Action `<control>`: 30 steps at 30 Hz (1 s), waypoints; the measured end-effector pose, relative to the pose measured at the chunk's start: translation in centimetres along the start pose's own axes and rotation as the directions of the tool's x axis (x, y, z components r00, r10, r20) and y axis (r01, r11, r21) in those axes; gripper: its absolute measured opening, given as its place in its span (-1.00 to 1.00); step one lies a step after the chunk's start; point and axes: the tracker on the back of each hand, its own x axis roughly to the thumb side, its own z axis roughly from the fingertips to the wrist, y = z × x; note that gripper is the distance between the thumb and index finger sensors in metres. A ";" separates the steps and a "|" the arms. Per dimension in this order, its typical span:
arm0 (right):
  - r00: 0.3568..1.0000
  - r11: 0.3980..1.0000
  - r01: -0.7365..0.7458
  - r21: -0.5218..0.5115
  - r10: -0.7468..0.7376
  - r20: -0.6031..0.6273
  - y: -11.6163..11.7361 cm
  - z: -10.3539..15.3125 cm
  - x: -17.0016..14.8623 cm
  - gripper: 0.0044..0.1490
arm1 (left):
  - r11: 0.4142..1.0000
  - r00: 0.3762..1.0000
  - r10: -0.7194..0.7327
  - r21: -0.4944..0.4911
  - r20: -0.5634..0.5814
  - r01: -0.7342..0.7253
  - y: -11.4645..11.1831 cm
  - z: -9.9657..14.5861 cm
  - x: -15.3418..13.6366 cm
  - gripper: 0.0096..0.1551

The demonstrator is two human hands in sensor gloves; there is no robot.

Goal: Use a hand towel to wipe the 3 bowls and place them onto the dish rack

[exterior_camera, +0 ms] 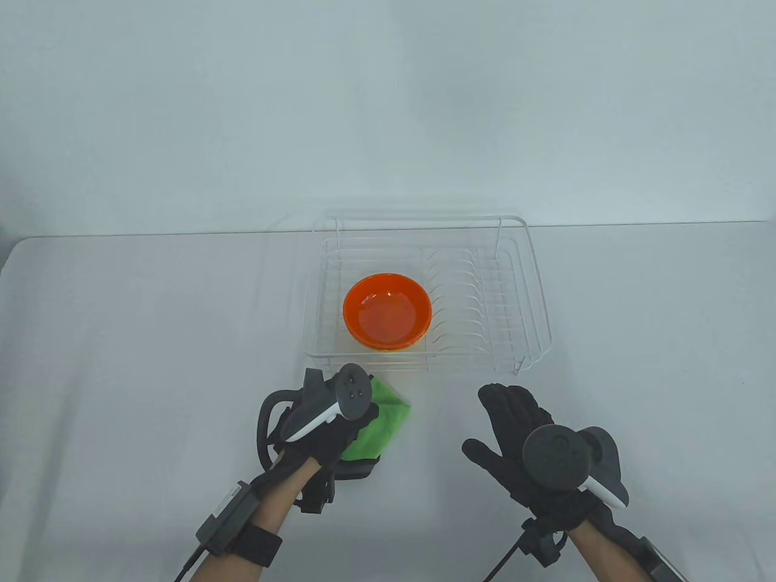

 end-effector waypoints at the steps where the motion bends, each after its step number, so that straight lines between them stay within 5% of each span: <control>1: 1.000 1.000 -0.002 0.000 0.002 0.000 0.0 0.0 0.0 0.11 | 0.999 0.999 0.012 0.031 0.030 -0.013 0.3 1.0 0.1 -0.04; 8: 1.000 1.000 -0.009 0.003 0.009 0.005 0.1 0.1 0.0 0.12 | 0.984 0.981 0.050 0.158 0.189 -0.081 0.4 6.6 0.7 0.06; 11: 1.000 1.000 -0.022 0.009 0.022 0.007 0.2 0.1 0.1 0.12 | 0.984 0.971 0.072 0.142 0.227 -0.106 -0.5 8.0 0.6 0.10; 30: 0.999 0.997 -0.050 0.053 0.050 0.002 1.0 0.1 0.2 0.13 | 0.982 0.963 0.126 0.108 0.236 -0.155 -2.8 7.5 -0.5 0.13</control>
